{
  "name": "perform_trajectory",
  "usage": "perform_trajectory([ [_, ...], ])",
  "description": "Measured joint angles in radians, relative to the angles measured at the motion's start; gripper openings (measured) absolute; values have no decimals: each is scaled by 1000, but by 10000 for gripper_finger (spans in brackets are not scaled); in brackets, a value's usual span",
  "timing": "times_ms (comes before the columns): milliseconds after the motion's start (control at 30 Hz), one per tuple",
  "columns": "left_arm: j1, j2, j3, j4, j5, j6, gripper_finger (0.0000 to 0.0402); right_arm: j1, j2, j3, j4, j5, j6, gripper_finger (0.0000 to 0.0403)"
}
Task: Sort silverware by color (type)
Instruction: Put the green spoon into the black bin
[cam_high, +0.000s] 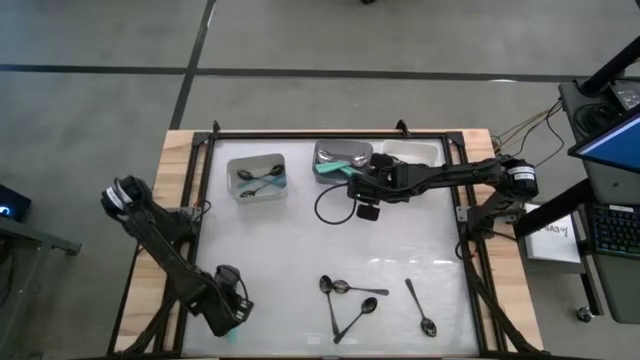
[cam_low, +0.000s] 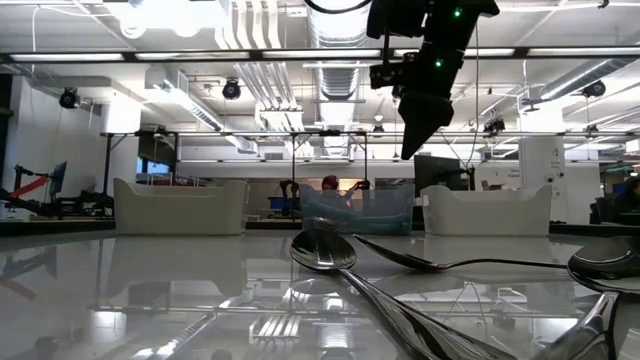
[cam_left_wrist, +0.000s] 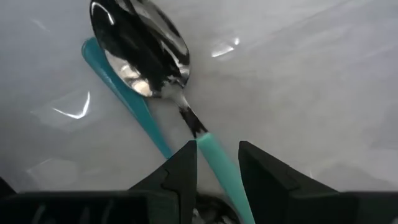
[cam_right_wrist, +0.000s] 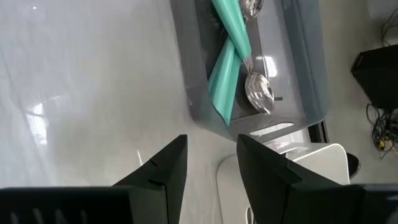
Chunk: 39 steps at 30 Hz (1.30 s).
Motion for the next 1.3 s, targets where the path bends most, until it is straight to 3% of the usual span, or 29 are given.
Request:
perform_trajectory([
  [400, -1, 116, 4, 33, 7, 6, 96, 0, 0, 0, -1, 0, -24, 132],
  [533, 3, 128, 5, 29, 6, 6, 71, 0, 0, 0, 1, 1, -33, 132],
  [667, 16, 107, 1, 30, 12, 6, 22, 0, 0, 0, 0, 1, -45, 132],
  [767, 31, 82, -2, 34, 11, 6, 16, 0, -1, 1, 0, 1, -58, 132],
  [900, 69, 53, -4, 39, -104, 6, 21, 0, -1, 2, 2, 1, -69, 132],
  [1067, 134, 3, 3, 90, -341, 104, 13, -8, -2, -10, 45, -10, -148, 132],
  [1167, 199, -27, 4, 86, -460, 211, 13, -38, -2, -27, 149, -158, -182, 132],
  [1300, 295, -54, 6, 93, -561, 381, 13, -71, -2, -76, 331, -476, -186, 132],
])
